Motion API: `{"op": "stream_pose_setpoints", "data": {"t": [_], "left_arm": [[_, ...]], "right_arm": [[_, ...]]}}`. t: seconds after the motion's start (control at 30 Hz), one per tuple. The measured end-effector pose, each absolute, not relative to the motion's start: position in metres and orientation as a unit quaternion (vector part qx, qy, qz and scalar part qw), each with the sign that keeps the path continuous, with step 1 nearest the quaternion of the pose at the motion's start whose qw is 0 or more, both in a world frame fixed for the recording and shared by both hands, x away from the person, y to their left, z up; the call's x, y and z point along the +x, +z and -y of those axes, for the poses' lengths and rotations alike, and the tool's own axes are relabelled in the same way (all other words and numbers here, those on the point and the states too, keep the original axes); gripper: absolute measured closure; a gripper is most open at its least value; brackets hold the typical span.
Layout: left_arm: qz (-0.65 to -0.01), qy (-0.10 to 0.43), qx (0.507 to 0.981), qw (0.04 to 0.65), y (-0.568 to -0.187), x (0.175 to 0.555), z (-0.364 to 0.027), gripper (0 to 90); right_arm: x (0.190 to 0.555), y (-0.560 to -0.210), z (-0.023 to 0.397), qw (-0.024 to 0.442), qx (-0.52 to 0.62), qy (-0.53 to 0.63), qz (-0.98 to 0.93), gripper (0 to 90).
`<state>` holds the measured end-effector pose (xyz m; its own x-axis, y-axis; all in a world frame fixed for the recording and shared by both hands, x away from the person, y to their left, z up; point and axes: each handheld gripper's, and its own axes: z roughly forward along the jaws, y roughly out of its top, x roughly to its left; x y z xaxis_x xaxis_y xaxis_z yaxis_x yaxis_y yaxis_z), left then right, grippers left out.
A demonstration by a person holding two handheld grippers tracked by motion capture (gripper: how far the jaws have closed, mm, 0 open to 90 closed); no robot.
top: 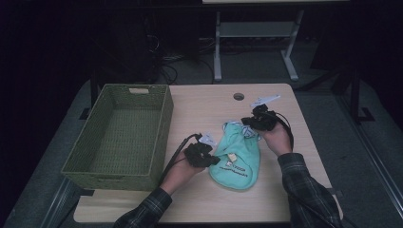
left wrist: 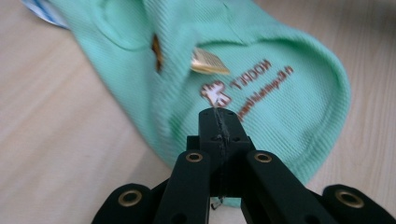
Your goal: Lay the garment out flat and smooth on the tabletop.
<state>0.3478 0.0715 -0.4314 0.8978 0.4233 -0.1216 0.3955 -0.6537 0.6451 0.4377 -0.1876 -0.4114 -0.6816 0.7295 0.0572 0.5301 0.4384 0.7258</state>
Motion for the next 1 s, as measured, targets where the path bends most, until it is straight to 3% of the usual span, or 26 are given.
{"op": "stream_pose_setpoints", "data": {"t": [0.63,1.0], "left_arm": [[-0.255,0.046,0.906,0.335,-0.443,0.397,-0.057,89.5],[-0.249,0.043,0.914,0.318,-0.458,0.397,-0.047,89.5]], "right_arm": [[0.376,-0.424,0.242,0.126,0.363,0.381,-0.841,90.0],[0.344,-0.452,0.235,0.085,0.356,0.376,-0.851,90.0]]}}
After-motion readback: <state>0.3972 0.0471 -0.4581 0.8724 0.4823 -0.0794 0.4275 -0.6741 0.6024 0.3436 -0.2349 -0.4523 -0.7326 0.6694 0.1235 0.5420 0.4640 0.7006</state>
